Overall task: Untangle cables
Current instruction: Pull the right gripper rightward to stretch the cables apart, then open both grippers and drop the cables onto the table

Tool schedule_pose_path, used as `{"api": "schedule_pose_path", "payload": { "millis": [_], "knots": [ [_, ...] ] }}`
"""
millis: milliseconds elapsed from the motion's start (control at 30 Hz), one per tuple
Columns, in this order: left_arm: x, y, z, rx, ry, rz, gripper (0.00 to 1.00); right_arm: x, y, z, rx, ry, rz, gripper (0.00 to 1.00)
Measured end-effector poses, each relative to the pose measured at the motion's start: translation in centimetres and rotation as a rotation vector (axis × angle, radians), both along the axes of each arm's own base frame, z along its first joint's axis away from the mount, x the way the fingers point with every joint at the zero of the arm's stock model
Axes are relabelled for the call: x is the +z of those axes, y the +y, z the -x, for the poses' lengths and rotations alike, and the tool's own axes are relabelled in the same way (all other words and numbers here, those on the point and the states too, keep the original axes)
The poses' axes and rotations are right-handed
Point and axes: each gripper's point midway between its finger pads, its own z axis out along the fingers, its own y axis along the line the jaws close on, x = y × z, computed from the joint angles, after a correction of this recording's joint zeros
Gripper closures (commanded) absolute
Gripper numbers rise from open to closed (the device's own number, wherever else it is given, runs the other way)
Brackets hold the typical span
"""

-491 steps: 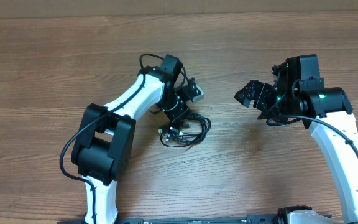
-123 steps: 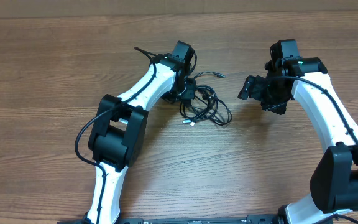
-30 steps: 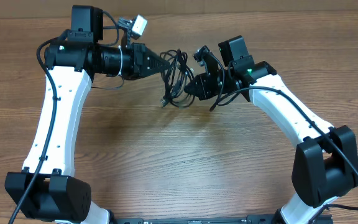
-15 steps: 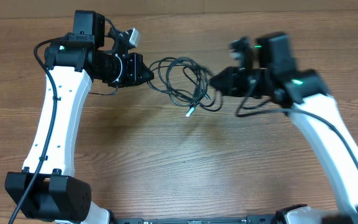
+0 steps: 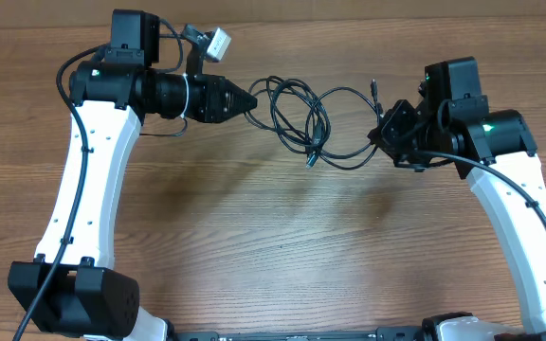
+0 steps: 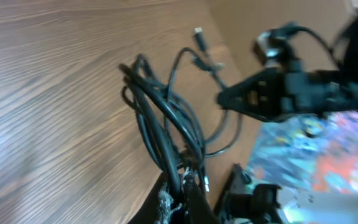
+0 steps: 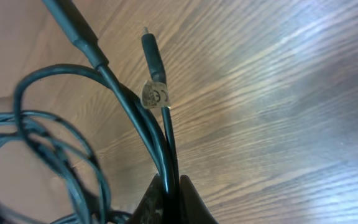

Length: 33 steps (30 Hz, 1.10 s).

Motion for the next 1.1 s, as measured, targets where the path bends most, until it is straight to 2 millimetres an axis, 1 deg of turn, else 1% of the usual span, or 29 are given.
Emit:
{"api": "schedule_pose_path", "payload": {
  "millis": [100,200,300,333,400,467,567,667,767,800,867,933,967,1033,1100],
  "knots": [
    [1.8,-0.5,0.4,-0.072,-0.071,0.096,0.96,-0.9,-1.1,0.9,-0.036,0.056,0.043,0.96],
    [3.2,-0.1,0.4,-0.098,-0.111,0.17,0.96,-2.1,-2.9,2.5,-0.077,0.132,0.135,0.96],
    [3.8,0.6,0.5,-0.102,-0.119,0.21,0.96,-3.1,-4.4,3.6,-0.094,0.178,0.227,0.96],
    [3.9,0.6,0.5,-0.104,-0.119,0.216,0.96,-3.5,-4.5,3.8,-0.093,0.186,0.242,0.96],
    [4.0,0.6,0.6,-0.109,-0.122,0.227,0.96,-4.9,-4.9,4.6,-0.072,0.217,0.287,0.96],
    [4.0,0.6,0.6,-0.111,-0.126,0.228,0.96,-6.0,-4.9,4.9,-0.047,0.241,0.297,0.96],
    [3.7,0.7,0.5,-0.103,-0.122,0.212,0.96,-8.2,-4.4,5.6,0.01,0.309,0.288,0.96],
    [3.1,0.9,0.5,-0.09,-0.1,0.188,0.96,-9.1,-4.0,6.0,0.049,0.333,0.273,0.97],
    [2.6,1.0,0.5,-0.078,-0.089,0.168,0.96,-9.4,-3.7,5.5,0.093,0.298,0.27,0.96],
    [2.5,1.1,0.5,-0.073,-0.083,0.162,0.83,-9.4,-3.6,5.3,0.103,0.288,0.268,0.96],
    [1.9,1.3,0.5,-0.057,-0.061,0.134,0.64,-9.5,-3.4,4.8,0.131,0.259,0.268,0.96],
    [0.8,1.4,0.7,-0.025,-0.001,0.082,0.56,-9.7,-3.5,4.6,0.15,0.25,0.273,0.96],
    [0.3,1.6,0.7,-0.013,0.014,0.052,0.53,-9.8,-3.5,4.6,0.162,0.247,0.272,0.96],
    [-1.2,1.6,0.9,0.012,0.054,-0.032,0.5,-10.0,-3.2,4.6,0.198,0.235,0.264,0.96],
    [-2.6,1.2,1.2,0.022,0.075,-0.12,0.48,-10.0,-2.7,4.5,0.229,0.219,0.259,0.96]
  ]
}}
